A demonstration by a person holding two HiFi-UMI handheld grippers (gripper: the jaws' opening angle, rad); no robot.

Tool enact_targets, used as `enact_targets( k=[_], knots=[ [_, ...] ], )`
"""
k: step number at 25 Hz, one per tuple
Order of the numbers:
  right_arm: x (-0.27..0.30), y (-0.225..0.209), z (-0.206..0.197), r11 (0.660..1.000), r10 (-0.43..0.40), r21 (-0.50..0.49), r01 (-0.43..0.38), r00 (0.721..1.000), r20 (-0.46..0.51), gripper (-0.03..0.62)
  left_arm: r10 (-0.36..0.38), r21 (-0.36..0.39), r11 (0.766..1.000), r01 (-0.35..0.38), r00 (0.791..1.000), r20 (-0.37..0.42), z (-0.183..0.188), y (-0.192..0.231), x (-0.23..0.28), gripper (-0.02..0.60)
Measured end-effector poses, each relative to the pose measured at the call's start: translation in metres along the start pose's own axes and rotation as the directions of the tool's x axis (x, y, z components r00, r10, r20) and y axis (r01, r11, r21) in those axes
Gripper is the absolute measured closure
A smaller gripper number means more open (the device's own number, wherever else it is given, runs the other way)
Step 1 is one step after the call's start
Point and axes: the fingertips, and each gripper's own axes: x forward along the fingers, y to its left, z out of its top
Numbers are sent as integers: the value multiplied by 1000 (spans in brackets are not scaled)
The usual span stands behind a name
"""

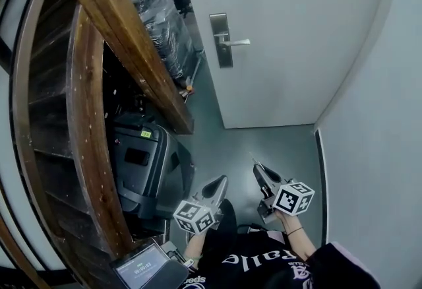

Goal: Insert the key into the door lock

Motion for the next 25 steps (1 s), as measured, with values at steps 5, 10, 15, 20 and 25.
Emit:
enact_targets(
  k=[5, 10, 15, 20, 25],
  knots=[
    [72, -4, 23, 1000, -28, -11, 28, 999, 28, 560, -39, 25, 999, 39, 999, -12, 42, 68, 29, 577],
    [147, 1, 56, 999, -44, -13, 45, 995, 90, 559, -92, 59, 994, 92, 996, -12, 95, 133, 61, 577],
    [201, -2, 82, 997, -69, -23, 72, 988, 137, 559, -124, 60, 991, 123, 992, 1, 129, 184, 88, 577],
    [238, -22, 104, 994, -102, -12, 104, 985, 137, 559, -131, 19, 991, 131, 991, -14, 128, 209, 109, 577],
    [277, -55, 140, 992, -122, 4, 122, 983, 138, 559, -137, 10, 991, 137, 990, -19, 134, 220, 132, 577]
  ],
)
